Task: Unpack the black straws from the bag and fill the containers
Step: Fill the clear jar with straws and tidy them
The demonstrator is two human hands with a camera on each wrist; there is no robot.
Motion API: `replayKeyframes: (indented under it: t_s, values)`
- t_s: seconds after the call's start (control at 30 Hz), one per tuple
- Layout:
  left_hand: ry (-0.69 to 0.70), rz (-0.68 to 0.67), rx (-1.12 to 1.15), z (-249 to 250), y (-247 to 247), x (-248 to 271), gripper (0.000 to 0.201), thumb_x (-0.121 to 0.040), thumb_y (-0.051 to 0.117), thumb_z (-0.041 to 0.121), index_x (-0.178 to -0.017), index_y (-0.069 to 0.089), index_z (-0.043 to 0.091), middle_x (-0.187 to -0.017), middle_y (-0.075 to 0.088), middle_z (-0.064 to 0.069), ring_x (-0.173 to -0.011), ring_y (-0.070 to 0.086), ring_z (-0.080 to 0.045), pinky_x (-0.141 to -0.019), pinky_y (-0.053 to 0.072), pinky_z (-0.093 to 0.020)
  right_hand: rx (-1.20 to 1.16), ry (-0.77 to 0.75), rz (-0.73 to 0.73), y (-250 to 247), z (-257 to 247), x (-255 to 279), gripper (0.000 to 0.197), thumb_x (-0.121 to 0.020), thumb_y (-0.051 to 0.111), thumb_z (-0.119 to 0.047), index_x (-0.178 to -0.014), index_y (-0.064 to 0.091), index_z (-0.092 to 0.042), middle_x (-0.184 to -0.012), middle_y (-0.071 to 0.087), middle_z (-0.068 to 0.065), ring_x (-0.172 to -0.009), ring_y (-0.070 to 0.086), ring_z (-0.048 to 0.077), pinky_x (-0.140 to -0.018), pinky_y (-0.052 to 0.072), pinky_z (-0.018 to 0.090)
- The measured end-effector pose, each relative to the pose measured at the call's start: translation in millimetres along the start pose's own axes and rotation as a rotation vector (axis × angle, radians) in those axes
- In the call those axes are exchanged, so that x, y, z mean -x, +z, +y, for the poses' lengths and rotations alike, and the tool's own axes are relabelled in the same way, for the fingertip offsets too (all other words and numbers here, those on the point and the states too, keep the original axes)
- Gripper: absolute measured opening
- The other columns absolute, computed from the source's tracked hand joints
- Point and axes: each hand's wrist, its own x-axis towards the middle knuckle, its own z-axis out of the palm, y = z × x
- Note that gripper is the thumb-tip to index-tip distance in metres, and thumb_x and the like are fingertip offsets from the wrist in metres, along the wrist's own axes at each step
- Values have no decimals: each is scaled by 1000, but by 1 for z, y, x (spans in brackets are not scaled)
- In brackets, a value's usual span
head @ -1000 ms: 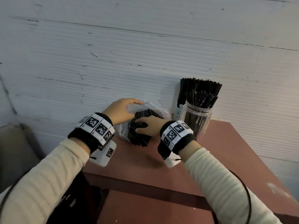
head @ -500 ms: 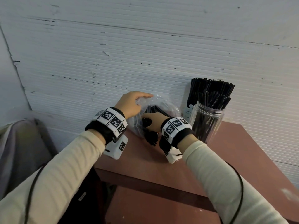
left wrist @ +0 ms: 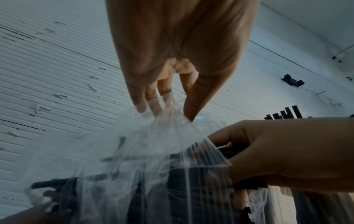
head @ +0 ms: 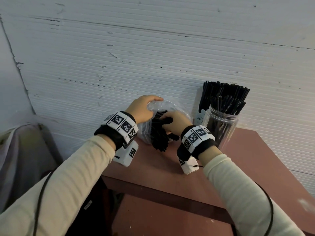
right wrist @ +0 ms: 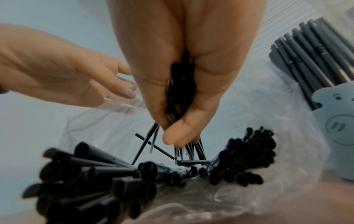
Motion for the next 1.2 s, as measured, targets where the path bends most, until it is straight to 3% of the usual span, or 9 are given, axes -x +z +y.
replayKeyframes:
  t_s: [0.17, 0.43, 0.53, 0.63, 0.77, 0.87, 0.97, 1.1, 1.2]
  values:
    - [10, -34, -23, 1, 3, 3, 58, -82, 54, -8, -130, 57, 24, -139, 54, 3, -128, 47, -12, -93, 35, -16, -115, 55, 29, -14, 12, 9, 26, -87, 59, -1, -104, 70, -17, -67, 68, 1, -52, 65, 6, -50, 50, 14]
    - [107, 75, -99, 0, 14, 12, 58, -81, 64, 2, -132, 54, 26, -138, 46, -3, -130, 42, -17, -99, 28, -17, -275, 44, 40, -40, 24, 36, 22, -84, 67, 0, -99, 76, -14, -78, 74, 12, -66, 68, 19, -76, 60, 31]
    - [251, 71, -211, 16, 20, 19, 67, -75, 72, 11, -137, 49, 19, -141, 42, -3, -131, 39, -19, -105, 31, -25, -298, 33, 31, -47, 24, 46, 23, -84, 68, 1, -102, 75, -12, -88, 74, 19, -71, 68, 21, -72, 59, 25]
    - [371, -28, -338, 31, 33, 22, 73, -74, 75, 22, -140, 44, 17, -142, 42, 1, -129, 39, -16, -105, 31, -24, -345, 17, -16, -55, 23, 56, 23, -84, 68, 2, -102, 75, -10, -90, 73, 23, -75, 70, 27, -78, 60, 32]
    - [352, -155, -363, 37, 50, 14, 86, -68, 81, 34, -142, 39, 20, -141, 43, 5, -128, 42, -15, -108, 35, -31, -321, -12, -44, -65, 19, 72, 24, -84, 68, 1, -104, 75, -12, -91, 73, 19, -64, 69, 12, -62, 53, 15]
    - [364, -189, -366, 43, 59, 7, 90, -65, 84, 36, -142, 40, 20, -140, 47, 6, -128, 43, -13, -106, 32, -24, -331, -53, -104, -71, 15, 85, 25, -85, 67, 1, -105, 74, -12, -87, 74, 13, -60, 68, 11, -62, 53, 16]
    - [407, -181, -343, 51, 65, 1, 72, -68, 83, 34, -131, 51, 20, -125, 56, 5, -116, 50, -13, -98, 38, -25, -310, -77, -119, -78, 13, 96, 26, -86, 67, 0, -106, 74, -14, -81, 73, 12, -61, 69, 13, -63, 55, 18]
    - [441, -158, -288, 63, 69, 2, 18, -78, 73, 26, -86, 57, 23, -78, 57, 12, -77, 58, -15, -66, 40, -23, -255, -82, -109, -90, 11, 110, 26, -86, 68, -5, -110, 72, -15, -87, 74, 17, -61, 69, 11, -62, 54, 18]
    - [396, -127, -216, 73, 69, 1, 14, -84, 60, 30, -88, 63, 17, -71, 61, 9, -67, 61, -16, -61, 46, -29, -265, -108, -88, -101, 10, 118, 29, -88, 68, -10, -117, 68, -15, -96, 73, 15, -70, 68, 15, -67, 55, 18]
